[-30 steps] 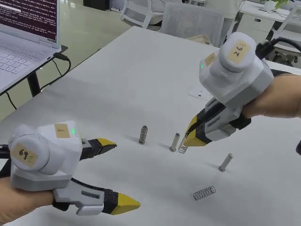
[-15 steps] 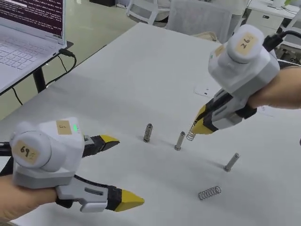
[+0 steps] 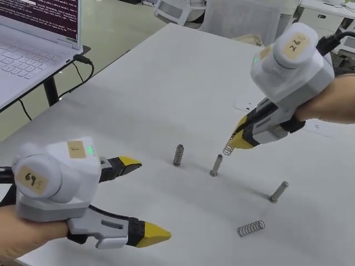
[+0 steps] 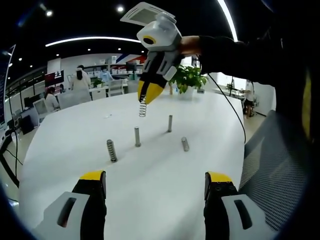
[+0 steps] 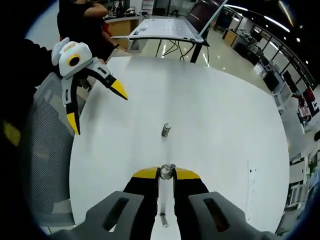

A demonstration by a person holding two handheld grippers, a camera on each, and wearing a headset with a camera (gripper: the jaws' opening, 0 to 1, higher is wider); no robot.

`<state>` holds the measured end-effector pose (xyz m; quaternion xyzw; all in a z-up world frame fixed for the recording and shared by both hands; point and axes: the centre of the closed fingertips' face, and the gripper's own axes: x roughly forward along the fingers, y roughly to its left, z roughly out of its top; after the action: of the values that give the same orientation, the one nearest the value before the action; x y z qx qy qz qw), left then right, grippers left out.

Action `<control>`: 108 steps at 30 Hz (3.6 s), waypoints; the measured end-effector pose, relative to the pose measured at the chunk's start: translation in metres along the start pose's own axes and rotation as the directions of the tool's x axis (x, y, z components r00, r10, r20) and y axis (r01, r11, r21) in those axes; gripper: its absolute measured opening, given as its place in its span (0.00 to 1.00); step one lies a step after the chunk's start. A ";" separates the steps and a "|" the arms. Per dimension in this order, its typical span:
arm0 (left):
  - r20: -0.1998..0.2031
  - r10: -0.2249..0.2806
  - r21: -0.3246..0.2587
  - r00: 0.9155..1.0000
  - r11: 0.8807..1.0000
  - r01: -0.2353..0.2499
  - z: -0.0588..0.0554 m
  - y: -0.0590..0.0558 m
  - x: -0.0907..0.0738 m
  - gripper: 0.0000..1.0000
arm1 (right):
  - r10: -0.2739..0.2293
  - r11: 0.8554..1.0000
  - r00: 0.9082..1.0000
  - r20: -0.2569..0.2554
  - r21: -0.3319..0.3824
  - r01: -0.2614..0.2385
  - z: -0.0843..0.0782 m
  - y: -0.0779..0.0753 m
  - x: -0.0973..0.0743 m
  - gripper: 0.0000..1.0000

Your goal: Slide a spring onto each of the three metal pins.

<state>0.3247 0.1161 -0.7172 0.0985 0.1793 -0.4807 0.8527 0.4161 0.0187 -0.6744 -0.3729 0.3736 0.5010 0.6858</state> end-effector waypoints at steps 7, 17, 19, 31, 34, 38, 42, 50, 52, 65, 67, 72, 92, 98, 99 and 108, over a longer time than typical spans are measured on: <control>-0.009 0.010 0.007 1.000 1.000 -0.010 -0.002 0.002 0.000 0.78 | 0.000 1.000 1.000 0.001 0.008 0.000 -0.001 -0.007 0.009 0.08; -0.014 0.014 0.013 1.000 1.000 -0.014 -0.003 0.003 0.002 0.77 | 0.014 1.000 1.000 -0.017 0.017 -0.014 -0.005 -0.016 0.020 0.08; -0.013 0.015 0.013 1.000 1.000 -0.015 -0.003 0.004 0.002 0.77 | 0.014 1.000 1.000 -0.019 0.016 -0.014 -0.005 -0.016 0.021 0.08; -0.011 0.017 0.014 1.000 1.000 -0.017 -0.002 0.005 0.003 0.76 | 0.027 0.999 0.999 -0.038 0.022 -0.027 -0.009 -0.018 0.029 0.08; -0.012 0.016 0.015 1.000 1.000 -0.016 -0.003 0.005 0.003 0.75 | 0.028 0.999 0.999 -0.042 0.024 -0.027 -0.011 -0.019 0.031 0.08; -0.014 0.014 0.012 1.000 1.000 -0.014 -0.004 0.005 0.004 0.75 | 0.034 0.999 0.998 -0.046 0.028 -0.032 -0.012 -0.018 0.033 0.08; -0.014 0.013 0.011 1.000 1.000 -0.013 -0.005 0.004 0.004 0.75 | 0.036 0.999 0.998 -0.048 0.028 -0.035 -0.013 -0.018 0.035 0.08; -0.014 0.014 0.011 1.000 1.000 -0.014 -0.006 0.005 0.003 0.74 | 0.043 0.999 0.997 -0.059 0.032 -0.042 -0.016 -0.016 0.042 0.08; -0.015 0.015 0.010 1.000 1.000 -0.015 -0.006 0.005 0.003 0.74 | 0.045 0.999 0.997 -0.061 0.032 -0.043 -0.017 -0.015 0.044 0.08; -0.017 0.021 0.005 1.000 1.000 -0.021 -0.007 0.006 0.003 0.74 | 0.059 0.998 0.995 -0.079 0.041 -0.056 -0.024 -0.012 0.058 0.08; -0.018 0.022 0.006 1.000 1.000 -0.022 -0.007 0.006 0.003 0.74 | 0.060 0.997 0.995 -0.079 0.043 -0.057 -0.025 -0.012 0.060 0.08; -0.020 0.022 0.006 1.000 1.000 -0.022 -0.007 0.006 0.003 0.74 | 0.058 0.997 0.995 -0.079 0.047 -0.054 -0.027 -0.011 0.065 0.08; -0.024 0.024 0.005 0.999 1.000 -0.023 -0.008 0.007 0.003 0.73 | 0.052 0.997 0.995 -0.090 0.060 -0.047 -0.037 -0.012 0.080 0.08; -0.023 0.025 0.002 0.999 1.000 -0.025 -0.008 0.007 0.003 0.72 | 0.050 0.998 0.994 -0.099 0.054 -0.045 -0.041 -0.010 0.082 0.08; -0.023 0.025 0.002 0.999 1.000 -0.025 -0.008 0.007 0.003 0.72 | 0.050 0.997 0.994 -0.093 0.060 -0.045 -0.040 -0.010 0.082 0.08; -0.022 0.028 0.002 0.999 1.000 -0.028 -0.008 0.007 0.003 0.72 | 0.055 0.997 0.994 -0.093 0.056 -0.050 -0.041 -0.008 0.082 0.08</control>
<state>0.3306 0.1202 -0.7254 0.1073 0.1869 -0.4678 0.8572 0.4364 0.0144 -0.7639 -0.3677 0.4287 0.4904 0.6637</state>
